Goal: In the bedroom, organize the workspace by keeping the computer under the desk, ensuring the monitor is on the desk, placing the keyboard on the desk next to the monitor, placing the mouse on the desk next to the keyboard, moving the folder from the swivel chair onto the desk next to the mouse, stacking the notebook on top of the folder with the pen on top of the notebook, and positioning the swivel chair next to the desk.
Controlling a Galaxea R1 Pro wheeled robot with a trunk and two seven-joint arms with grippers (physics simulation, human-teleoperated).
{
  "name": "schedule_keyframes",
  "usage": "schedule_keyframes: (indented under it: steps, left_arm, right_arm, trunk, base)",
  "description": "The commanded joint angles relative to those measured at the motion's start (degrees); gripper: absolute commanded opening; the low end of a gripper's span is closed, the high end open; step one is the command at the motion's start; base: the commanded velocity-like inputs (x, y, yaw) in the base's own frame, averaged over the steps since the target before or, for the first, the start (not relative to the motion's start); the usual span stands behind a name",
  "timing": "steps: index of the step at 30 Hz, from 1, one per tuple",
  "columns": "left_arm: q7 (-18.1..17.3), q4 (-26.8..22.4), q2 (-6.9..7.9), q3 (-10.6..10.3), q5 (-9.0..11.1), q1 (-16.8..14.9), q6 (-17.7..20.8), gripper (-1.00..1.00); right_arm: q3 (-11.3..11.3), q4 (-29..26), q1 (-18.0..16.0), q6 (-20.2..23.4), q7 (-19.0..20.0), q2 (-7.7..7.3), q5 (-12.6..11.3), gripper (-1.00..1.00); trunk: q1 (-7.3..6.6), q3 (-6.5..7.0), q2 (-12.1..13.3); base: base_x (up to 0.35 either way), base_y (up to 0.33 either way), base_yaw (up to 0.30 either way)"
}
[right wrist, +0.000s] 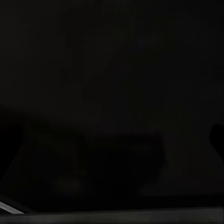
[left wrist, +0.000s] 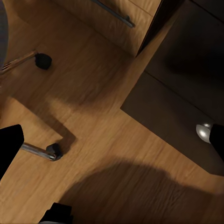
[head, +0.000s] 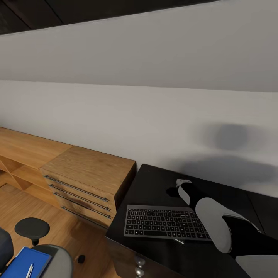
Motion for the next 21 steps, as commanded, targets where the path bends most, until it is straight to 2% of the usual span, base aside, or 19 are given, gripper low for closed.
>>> schedule_keyframes:
  steps: [1, 4, 9, 21]
  left_arm:
    - [0.51, 0.09, 0.05, -0.44, 0.24, -0.03, -0.22, 1.00]
    - [0.51, 0.76, 0.03, -0.39, 0.22, -0.03, -0.22, 1.00]
    - [0.50, 1.40, 0.00, -0.41, 0.18, -0.04, -0.22, 1.00]
    - [0.42, 1.72, 0.05, -0.33, 0.19, -0.03, -0.22, 1.00]
  right_arm:
    - [-0.47, -0.11, -0.02, 0.53, -0.12, 0.05, 0.38, 1.00]
    - [-0.51, -0.11, -0.02, 1.03, -0.11, 0.06, 0.36, 1.00]
    - [-0.55, -0.11, -0.02, 1.30, -0.10, 0.06, 0.35, 1.00]
    - [-0.56, -0.03, -0.02, 1.39, -0.02, 0.05, 0.35, 1.00]
  trunk:
    - [0.00, -0.06, -0.04]
    - [0.00, -0.06, -0.04]
    - [1.10, -0.96, -2.05]
    - [1.10, -0.96, -2.05]
  base:
    - [0.000, 0.000, 0.000]
    - [0.000, 0.000, 0.000]
    - [0.000, 0.000, 0.000]
    - [0.000, 0.000, 0.000]
